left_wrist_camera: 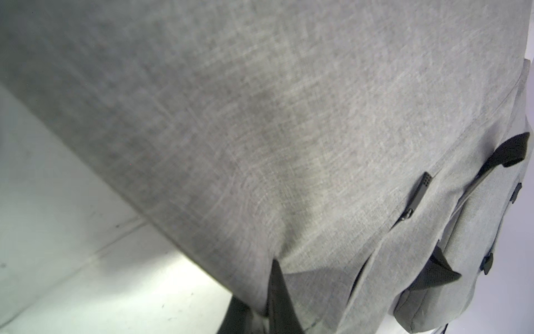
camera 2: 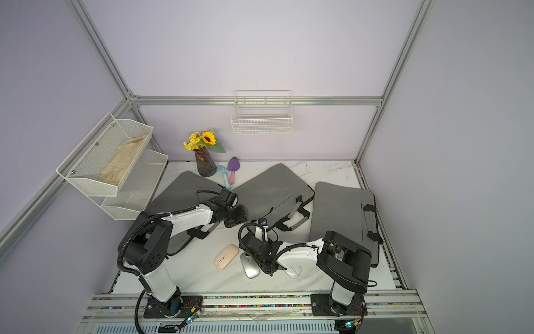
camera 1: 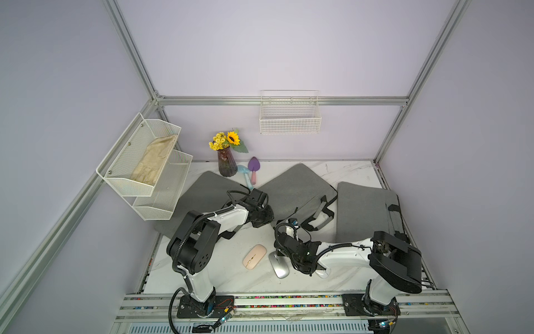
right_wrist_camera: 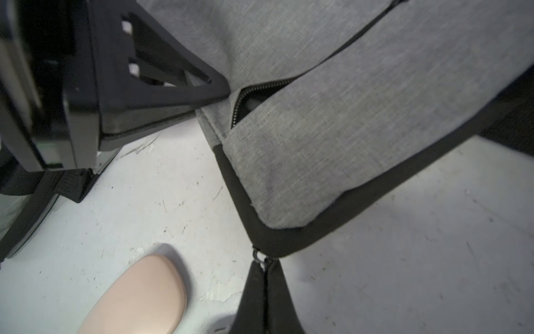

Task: Put the mouse into the laptop bag
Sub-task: Unzip the zipper on the zippered laptop bag.

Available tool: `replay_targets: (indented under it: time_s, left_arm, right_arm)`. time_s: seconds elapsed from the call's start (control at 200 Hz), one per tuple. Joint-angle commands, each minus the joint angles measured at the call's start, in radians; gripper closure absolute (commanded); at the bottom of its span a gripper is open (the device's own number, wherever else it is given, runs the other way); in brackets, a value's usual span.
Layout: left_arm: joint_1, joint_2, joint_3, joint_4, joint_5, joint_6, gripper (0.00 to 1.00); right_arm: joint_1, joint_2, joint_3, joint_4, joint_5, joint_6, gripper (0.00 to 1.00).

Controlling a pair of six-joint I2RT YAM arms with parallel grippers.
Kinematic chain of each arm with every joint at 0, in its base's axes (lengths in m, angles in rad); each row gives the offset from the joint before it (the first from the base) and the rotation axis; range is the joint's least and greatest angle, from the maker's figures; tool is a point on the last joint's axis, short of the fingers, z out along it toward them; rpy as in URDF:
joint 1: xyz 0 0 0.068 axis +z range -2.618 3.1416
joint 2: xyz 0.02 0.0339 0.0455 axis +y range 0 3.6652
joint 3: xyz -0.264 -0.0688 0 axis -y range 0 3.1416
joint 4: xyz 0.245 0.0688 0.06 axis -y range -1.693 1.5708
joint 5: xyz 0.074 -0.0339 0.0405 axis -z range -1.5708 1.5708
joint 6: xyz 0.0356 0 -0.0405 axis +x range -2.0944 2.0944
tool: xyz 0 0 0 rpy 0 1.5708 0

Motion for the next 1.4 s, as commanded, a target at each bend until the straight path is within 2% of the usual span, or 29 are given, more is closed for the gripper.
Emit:
replay_targets:
  time_s: [0.0, 0.055, 0.095, 0.15, 0.2, 0.38, 0.465, 0.75, 0.845, 0.935, 1.005, 1.255, 1.395]
  left_arm:
    - [0.053, 0.031, 0.159, 0.163, -0.050, 0.044, 0.76]
    - [0.053, 0.009, 0.139, 0.163, -0.056, 0.042, 0.41]
    - [0.051, -0.017, 0.099, 0.174, -0.061, 0.036, 0.23]
    - [0.047, -0.057, 0.047, 0.189, -0.053, 0.019, 0.09]
    - [0.044, -0.095, -0.007, 0.203, -0.037, 0.000, 0.04]
    - [0.001, -0.219, -0.241, 0.324, 0.024, -0.100, 0.02]
    - [-0.039, -0.256, -0.317, 0.374, 0.011, -0.143, 0.02]
    - [-0.076, -0.360, -0.423, 0.352, -0.064, -0.213, 0.02]
    - [-0.077, -0.374, -0.428, 0.288, -0.105, -0.217, 0.00]
    - [-0.077, -0.450, -0.446, 0.225, -0.177, -0.232, 0.00]
    - [-0.068, -0.477, -0.464, 0.205, -0.190, -0.246, 0.00]
    - [-0.070, -0.513, -0.533, 0.272, -0.121, -0.292, 0.00]
    - [-0.085, -0.474, -0.551, 0.358, -0.073, -0.310, 0.02]
  right_arm:
    - [0.054, 0.048, 0.045, -0.034, -0.082, -0.025, 1.00]
    - [0.051, 0.075, 0.079, -0.039, -0.079, -0.041, 1.00]
    - [0.050, 0.090, 0.101, -0.037, -0.076, -0.050, 1.00]
    - [0.038, 0.108, 0.128, -0.034, -0.074, -0.061, 1.00]
    - [0.023, 0.120, 0.145, -0.019, -0.077, -0.080, 1.00]
    - [-0.023, 0.135, 0.175, 0.081, -0.138, -0.164, 1.00]
    - [-0.024, 0.135, 0.187, 0.113, -0.153, -0.196, 1.00]
    - [-0.024, 0.132, 0.159, 0.189, -0.183, -0.212, 1.00]
    - [-0.024, 0.113, 0.135, 0.217, -0.181, -0.219, 1.00]
    - [-0.024, 0.103, 0.127, 0.226, -0.180, -0.228, 1.00]
    - [-0.026, 0.105, 0.127, 0.228, -0.175, -0.227, 1.00]
    - [-0.040, 0.074, 0.096, 0.308, -0.209, -0.246, 1.00]
    - [-0.039, 0.072, 0.096, 0.351, -0.252, -0.250, 1.00]
